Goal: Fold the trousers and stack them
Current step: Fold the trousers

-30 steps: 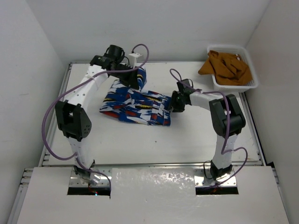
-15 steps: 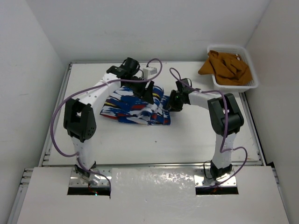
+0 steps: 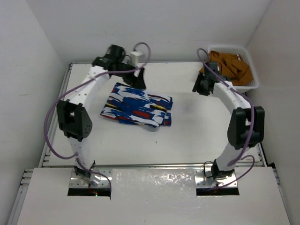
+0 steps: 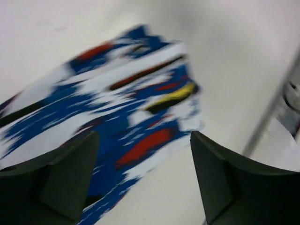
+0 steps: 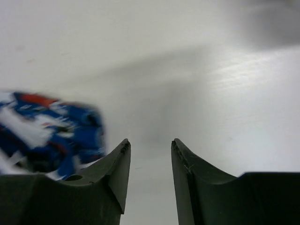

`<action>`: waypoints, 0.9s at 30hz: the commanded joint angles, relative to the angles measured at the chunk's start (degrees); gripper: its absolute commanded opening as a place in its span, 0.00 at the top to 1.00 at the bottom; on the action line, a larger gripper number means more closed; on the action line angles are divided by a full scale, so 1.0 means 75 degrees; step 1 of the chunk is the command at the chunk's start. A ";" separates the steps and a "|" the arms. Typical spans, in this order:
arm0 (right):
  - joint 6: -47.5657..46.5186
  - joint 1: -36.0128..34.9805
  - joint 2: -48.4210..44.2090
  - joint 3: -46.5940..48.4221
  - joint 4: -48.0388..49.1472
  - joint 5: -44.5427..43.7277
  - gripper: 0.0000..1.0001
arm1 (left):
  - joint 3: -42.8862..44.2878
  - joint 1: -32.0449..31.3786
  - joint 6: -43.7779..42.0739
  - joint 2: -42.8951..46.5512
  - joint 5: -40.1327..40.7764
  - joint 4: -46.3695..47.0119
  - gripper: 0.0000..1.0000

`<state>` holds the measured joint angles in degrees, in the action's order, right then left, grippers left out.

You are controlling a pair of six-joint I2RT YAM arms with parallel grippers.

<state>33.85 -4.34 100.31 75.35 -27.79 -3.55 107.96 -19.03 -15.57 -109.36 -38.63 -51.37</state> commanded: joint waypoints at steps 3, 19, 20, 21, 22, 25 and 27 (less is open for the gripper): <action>-0.0390 -0.1892 -0.0753 0.0138 0.0316 -0.0103 0.66 | -0.1291 0.1926 0.0623 0.0495 0.1400 0.1082 0.31; 0.0867 -0.2024 0.2081 0.0522 0.1256 0.0814 0.81 | -0.4012 0.2537 0.1092 -0.0266 0.3323 0.3053 0.30; 0.0518 -0.2011 0.2291 0.0709 0.1210 0.0790 0.81 | -0.4047 0.2537 0.1092 -0.0289 0.3311 0.3065 0.31; 0.0341 -0.2011 0.2432 0.1117 0.1047 0.0860 0.81 | -0.4071 0.2537 0.1069 -0.0301 0.3300 0.3076 0.31; 0.0211 -0.2023 0.2561 0.1307 0.0929 0.0941 0.80 | -0.4071 0.2537 0.1045 -0.0278 0.3172 0.3065 0.31; -0.0164 -0.2035 0.2727 0.1555 0.0788 0.1130 0.78 | -0.4118 0.2736 0.0963 -0.0219 0.2762 0.3030 0.30; -0.0422 -0.2023 0.2564 0.1520 0.0788 0.1130 0.75 | -0.4176 0.2759 0.0870 -0.0277 0.2550 0.2925 0.26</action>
<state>35.20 -19.25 120.22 85.43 -21.06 5.10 76.93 0.62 -8.58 -112.01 -16.88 -31.16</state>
